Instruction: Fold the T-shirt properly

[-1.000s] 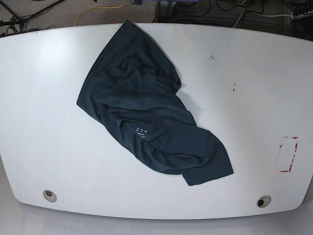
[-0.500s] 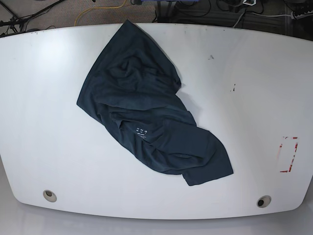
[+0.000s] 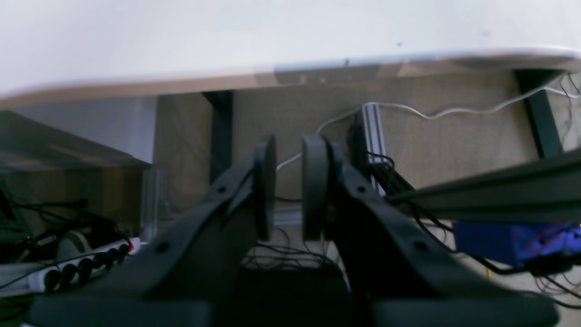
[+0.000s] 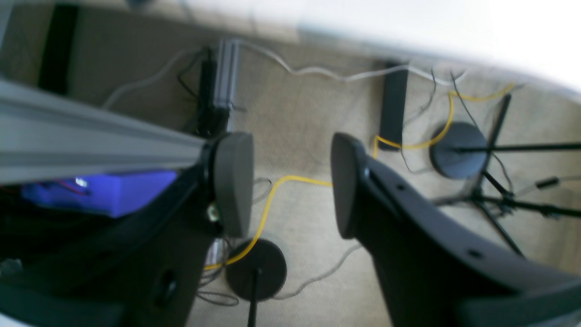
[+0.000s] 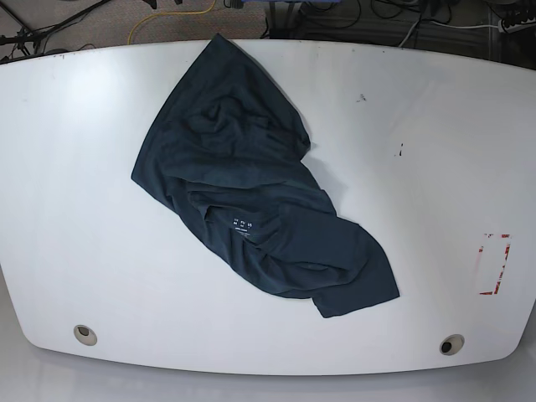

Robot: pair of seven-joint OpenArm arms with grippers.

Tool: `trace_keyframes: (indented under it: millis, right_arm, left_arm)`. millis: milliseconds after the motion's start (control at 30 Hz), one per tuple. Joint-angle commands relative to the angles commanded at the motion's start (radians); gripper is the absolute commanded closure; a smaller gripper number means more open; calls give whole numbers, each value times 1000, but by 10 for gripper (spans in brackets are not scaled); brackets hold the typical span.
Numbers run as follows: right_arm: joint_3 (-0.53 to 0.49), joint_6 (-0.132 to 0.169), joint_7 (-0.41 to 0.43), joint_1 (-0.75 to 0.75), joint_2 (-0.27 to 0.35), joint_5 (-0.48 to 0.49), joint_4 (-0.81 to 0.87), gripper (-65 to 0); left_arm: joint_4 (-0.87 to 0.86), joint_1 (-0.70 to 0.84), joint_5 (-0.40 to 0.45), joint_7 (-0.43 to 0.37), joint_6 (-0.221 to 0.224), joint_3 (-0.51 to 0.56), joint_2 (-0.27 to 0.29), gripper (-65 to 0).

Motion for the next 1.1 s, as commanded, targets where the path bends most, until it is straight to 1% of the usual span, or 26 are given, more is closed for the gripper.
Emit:
trace_keyframes:
  millis: [133,200,533,600,933,1000,1100]
  right_arm:
    - [-2,2,3,-8,-3,-1,22,-267]
    - [-21,-1,12,-22,-3,-23,35,-269]
    - [-55,-1,22,-27,-5,-38,62,-271]
    - [-51,1,22,-21,0,-36,83,-272]
    - [-43,-2,25,7,1,-28,96,-271]
    - [-34,-2,22,39,4,-25,111,-273]
    - [-30,0,24,55,5,-25,111,-272]
  left_arm:
    - [28,16,-4,3,-2,2,-2,-93]
    - [76,36,-30,16,0,2,-10,-91]
    - [144,42,-101,79,-3,19,-35,-94]
    - [187,27,-118,80,0,12,-45,-95]
    - [217,-17,-114,75,3,8,-35,-97]
    - [205,-74,-104,73,3,-6,-27,-105]
    - [199,-100,-97,84,4,-14,-23,-114]
